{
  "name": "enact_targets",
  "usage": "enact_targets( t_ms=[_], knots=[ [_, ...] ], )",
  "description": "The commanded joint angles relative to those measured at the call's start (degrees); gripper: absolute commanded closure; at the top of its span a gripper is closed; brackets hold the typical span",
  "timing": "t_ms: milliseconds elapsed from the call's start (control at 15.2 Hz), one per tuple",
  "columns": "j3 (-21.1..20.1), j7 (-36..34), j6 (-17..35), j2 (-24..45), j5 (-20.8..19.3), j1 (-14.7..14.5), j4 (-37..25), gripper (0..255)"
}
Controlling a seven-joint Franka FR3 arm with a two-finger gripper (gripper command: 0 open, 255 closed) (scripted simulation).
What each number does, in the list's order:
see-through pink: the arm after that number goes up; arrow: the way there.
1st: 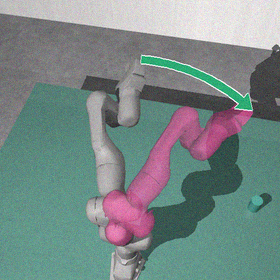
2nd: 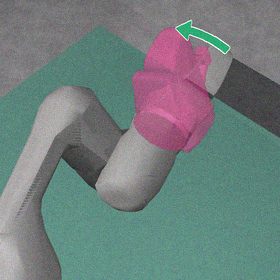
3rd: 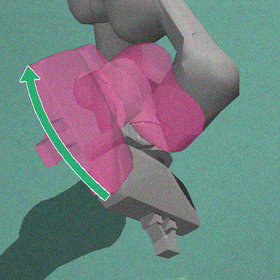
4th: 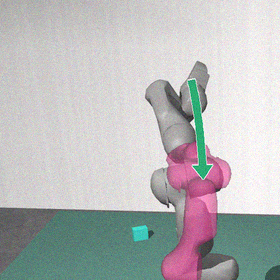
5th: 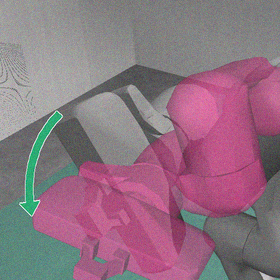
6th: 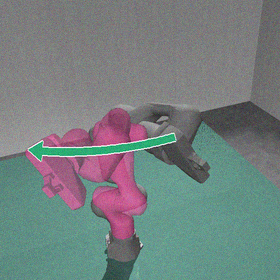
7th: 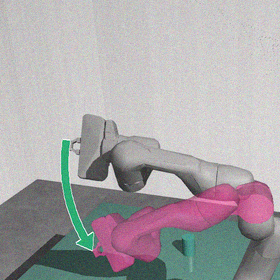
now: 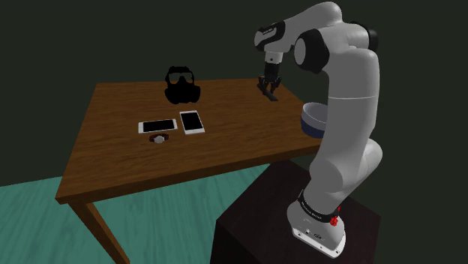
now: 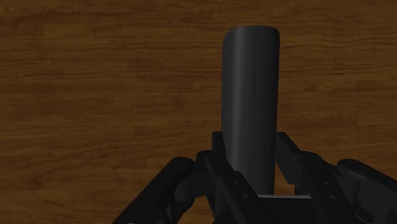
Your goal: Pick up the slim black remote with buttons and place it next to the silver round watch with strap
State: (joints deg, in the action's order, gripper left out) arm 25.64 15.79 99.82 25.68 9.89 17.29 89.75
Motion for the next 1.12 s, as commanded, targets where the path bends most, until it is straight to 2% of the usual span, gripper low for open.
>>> enact_targets(
  t_ms=[0,198,594,1056],
  knots=[
    [0.1,-0.2,-1.2,-0.5,-0.2,-0.1,-0.8,255],
    [0.2,-0.4,-3.2,-1.1,-0.5,-0.1,-2.3,255],
    [-1.2,-7.8,0.7,-9.6,-2.7,-6.8,9.3,255],
    [-4.4,-17.2,3.8,-17.2,-4.1,-13.1,18.8,255]
  ],
)
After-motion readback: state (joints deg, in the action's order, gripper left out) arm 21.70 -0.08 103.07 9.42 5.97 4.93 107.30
